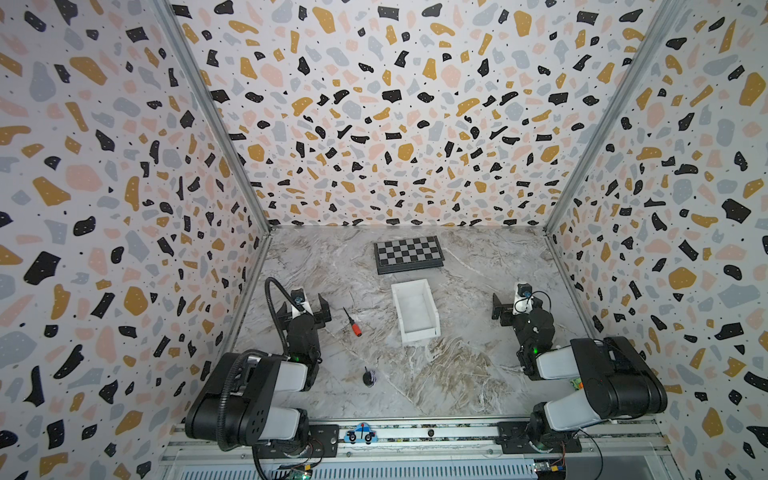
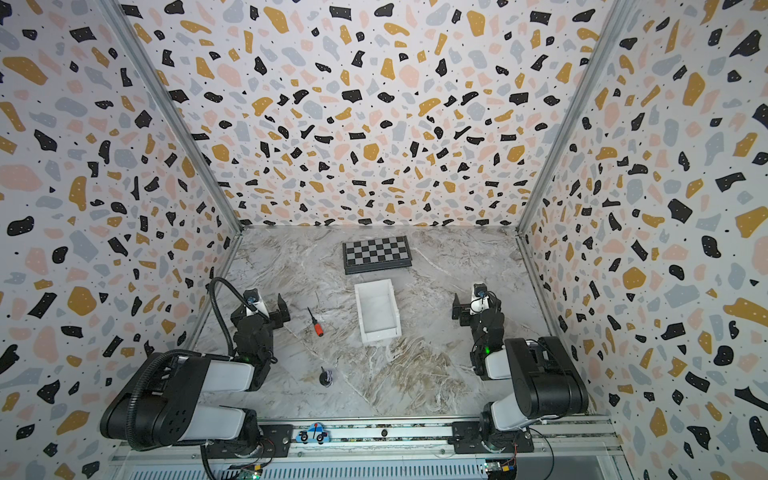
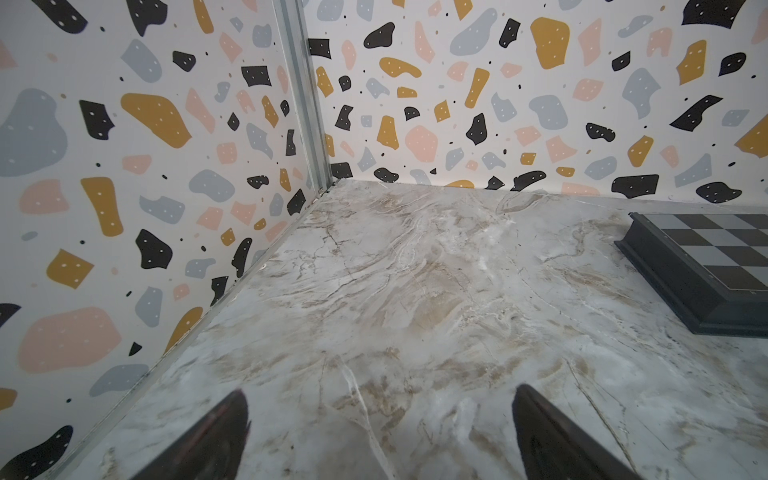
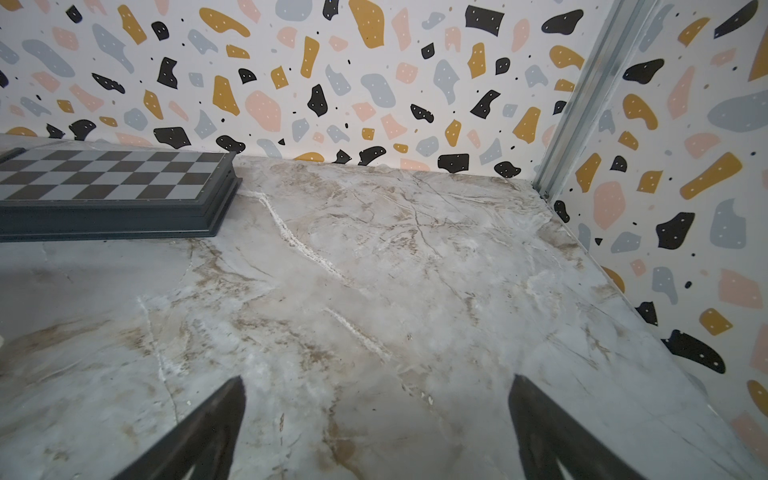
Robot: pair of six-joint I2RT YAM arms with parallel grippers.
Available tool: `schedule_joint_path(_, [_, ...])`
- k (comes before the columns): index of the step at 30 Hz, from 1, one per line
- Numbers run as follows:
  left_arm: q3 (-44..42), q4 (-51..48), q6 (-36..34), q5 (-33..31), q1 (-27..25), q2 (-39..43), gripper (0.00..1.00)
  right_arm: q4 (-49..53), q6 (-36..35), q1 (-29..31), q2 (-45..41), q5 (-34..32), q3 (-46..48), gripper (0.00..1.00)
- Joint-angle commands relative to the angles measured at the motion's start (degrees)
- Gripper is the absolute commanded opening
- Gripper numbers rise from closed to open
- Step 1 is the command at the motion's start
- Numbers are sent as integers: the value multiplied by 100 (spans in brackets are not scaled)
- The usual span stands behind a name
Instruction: Put the screwdriver in the bin
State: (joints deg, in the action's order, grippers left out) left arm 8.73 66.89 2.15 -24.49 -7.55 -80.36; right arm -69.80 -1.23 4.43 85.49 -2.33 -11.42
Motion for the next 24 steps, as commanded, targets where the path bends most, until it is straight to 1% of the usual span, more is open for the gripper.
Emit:
schedule_joint_path(1, [54, 189, 8, -62, 26, 62, 100, -4, 106, -38, -39, 21, -98, 99])
schedule_joint_path(4, [107, 131, 78, -249, 26, 173, 100, -54, 111, -47, -50, 33, -67, 99])
schedule_joint_path(5, [228, -154, 117, -376, 19, 345, 100, -118, 146, -60, -71, 5, -33, 99])
schedule_joint_path(6, [503, -859, 209, -532, 17, 630, 100, -74, 236, -117, -161, -31, -15, 99])
schedule_joint_path(7, [866, -1823, 316, -781, 17, 934, 100, 223, 322, -185, -362, -55, -74, 99])
schedule_joint_path(8, [1142, -2468, 497, -1003, 21, 1152, 100, 636, 419, -260, -574, -64, -187, 99])
schedule_joint_path(9, [1459, -2978, 687, -1170, 18, 1424, 100, 1373, 604, -370, -861, -51, -442, 99])
schedule_joint_path(10, [1712, -3394, 843, -1180, 17, 1680, 100, 2054, 817, -493, -1059, 27, -728, 99])
schedule_joint_path(11, [1930, -3769, 1060, -1207, 22, 1900, 100, 2400, 1000, -608, -1229, 182, -895, 99])
schedule_joint_path(13, [2485, -4807, 1818, -1460, 17, 2334, 100, 2947, 1171, -756, -1681, 595, -1123, 99])
schedule_joint_path(14, [2722, -5293, 2069, -1553, 17, 2467, 100, 3183, 1239, -759, -1887, 658, -1228, 99])
schedule_joint_path(16, [3232, -6501, 2847, -1661, 17, 2694, 100, 3970, 1413, -768, -2258, 793, -1590, 99])
schedule_joint_path(18, [3551, -7294, 3358, -1480, 17, 2788, 100, 4967, 1639, -768, -2436, 938, -2104, 99])
schedule_joint_path(19, [3741, -7831, 3723, -1346, 17, 2778, 100, 5506, 1772, -768, -2457, 1026, -2397, 99])
schedule_joint_path(20, [3885, -8236, 3975, -1175, 17, 2732, 100, 5921, 1905, -768, -2448, 1148, -2627, 99])
schedule_joint_path(21, [4001, -8639, 4189, -865, -4, 2662, 100, 6304, 1958, -760, -2449, 1337, -2831, 99])
schedule_joint_path(22, [4108, -9059, 4520, -648, -45, 2575, 100, 6519, 1961, -733, -2436, 1603, -2962, 99])
schedule_joint_path(23, [4146, -9296, 4689, -430, -112, 2498, 100, 6675, 1987, -689, -2428, 1730, -3050, 99])
schedule_joint_path(24, [4122, -9416, 4774, -214, -289, 2414, 100, 6840, 2009, -615, -2432, 1778, -3129, 99])
